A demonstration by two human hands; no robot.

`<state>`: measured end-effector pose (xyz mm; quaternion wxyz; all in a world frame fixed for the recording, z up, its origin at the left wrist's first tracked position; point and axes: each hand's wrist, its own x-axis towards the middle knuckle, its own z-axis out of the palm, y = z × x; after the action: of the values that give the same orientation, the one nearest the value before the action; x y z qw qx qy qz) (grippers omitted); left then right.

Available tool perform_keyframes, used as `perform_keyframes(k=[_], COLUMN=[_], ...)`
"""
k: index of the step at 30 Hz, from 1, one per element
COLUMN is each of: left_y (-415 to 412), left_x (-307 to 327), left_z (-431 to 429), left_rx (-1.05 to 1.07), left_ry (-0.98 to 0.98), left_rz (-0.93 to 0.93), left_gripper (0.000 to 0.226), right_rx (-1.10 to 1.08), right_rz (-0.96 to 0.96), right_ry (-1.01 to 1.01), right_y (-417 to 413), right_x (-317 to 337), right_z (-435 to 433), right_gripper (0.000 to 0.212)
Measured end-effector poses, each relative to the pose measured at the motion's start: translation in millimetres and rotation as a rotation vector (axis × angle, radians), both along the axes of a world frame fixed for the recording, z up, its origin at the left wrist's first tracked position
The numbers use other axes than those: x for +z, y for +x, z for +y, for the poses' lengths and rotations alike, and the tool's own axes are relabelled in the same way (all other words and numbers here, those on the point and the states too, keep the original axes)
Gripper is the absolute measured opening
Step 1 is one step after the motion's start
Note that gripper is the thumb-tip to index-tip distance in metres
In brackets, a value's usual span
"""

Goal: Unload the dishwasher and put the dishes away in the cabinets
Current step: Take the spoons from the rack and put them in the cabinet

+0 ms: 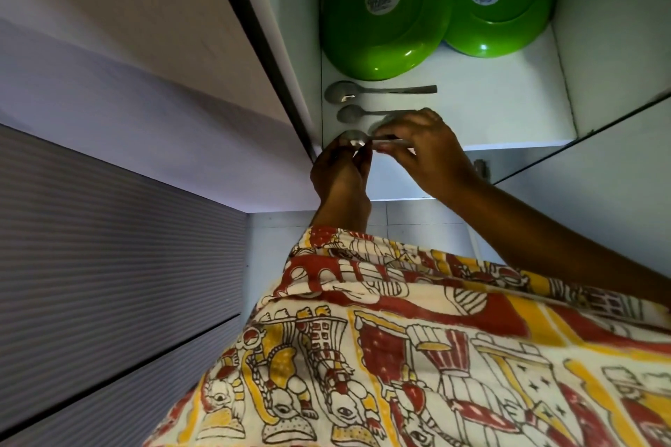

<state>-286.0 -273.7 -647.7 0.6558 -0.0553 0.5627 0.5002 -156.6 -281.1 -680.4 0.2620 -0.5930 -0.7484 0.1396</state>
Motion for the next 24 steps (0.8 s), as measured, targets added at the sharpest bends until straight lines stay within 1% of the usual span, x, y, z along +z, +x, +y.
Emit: perform_keyframes(k=[1, 3, 4, 5, 7, 8, 11, 13, 15, 16, 18, 20, 23, 24], left_y=[0.8, 4.2, 4.7, 4.8, 5.4, 6.6, 7.8, 7.0, 7.0, 7.5, 8.0, 8.7, 9.3, 9.5], left_x=[1.5, 5.8, 7.1, 5.3, -0.8, -3.1, -3.3, -0.6, -1.4, -1.9, 2.0, 3.3, 4.9, 5.3], left_z=[-0.3, -0.5, -0.1, 1.5, 4.6, 5.4, 4.1, 3.2, 1.0, -0.6, -3.7, -4.5, -6.5, -7.4], left_rx=[-0.013, -0.049, -0.056, -0.065, -0.163, -0.189, -0.171, -0.096, -0.122, -0.126, -0.105, -0.085, -0.071, -0.068], left_ry=[0.002, -0.014, -0.019, -0.007, 0.077, 0.113, 0.12, 0.116, 0.144, 0.147, 0.137, 0.166, 0.23, 0.245], left_rz=[0.007, 0.019, 0.02, 0.048, 0.143, 0.169, 0.34, 0.364, 0.389, 0.379, 0.282, 0.215, 0.147, 0.151], left_gripper=[0.039, 0.02, 0.017, 0.021, 0.03, 0.031, 0.025, 0.016, 0.012, 0.012, 0.009, 0.007, 0.014, 0.016], right_rx=[-0.01, -0.051, -0.067, -0.078, -0.085, -0.086, -0.083, -0.093, -0.103, -0.107, -0.115, -0.119, -0.128, -0.143], right_rz=[-0.02, -0.032, -0.036, -0.044, -0.066, -0.076, -0.085, -0.069, -0.059, -0.059, -0.044, -0.037, -0.05, -0.05], right_ry=[-0.007, -0.007, -0.007, -0.008, -0.001, 0.011, 0.061, 0.09, 0.121, 0.135, 0.143, 0.153, 0.176, 0.179], right_y=[2.1, 6.6, 7.9, 8.7, 9.2, 8.6, 5.6, 3.6, 1.3, 0.5, -0.7, -1.2, -2.2, -2.8], right_x=[-3.8, -8.6, -9.1, -8.8, -7.1, -6.7, -8.0, -8.9, -10.0, -10.5, -11.4, -12.4, -13.8, -14.0], right_z=[-0.9, 1.2, 3.2, 5.1, 8.1, 8.7, 8.5, 8.3, 7.9, 7.6, 7.3, 7.4, 7.7, 8.3], right_gripper=[0.03, 0.027, 0.026, 0.026, 0.025, 0.024, 0.02, 0.018, 0.016, 0.015, 0.015, 0.015, 0.014, 0.014])
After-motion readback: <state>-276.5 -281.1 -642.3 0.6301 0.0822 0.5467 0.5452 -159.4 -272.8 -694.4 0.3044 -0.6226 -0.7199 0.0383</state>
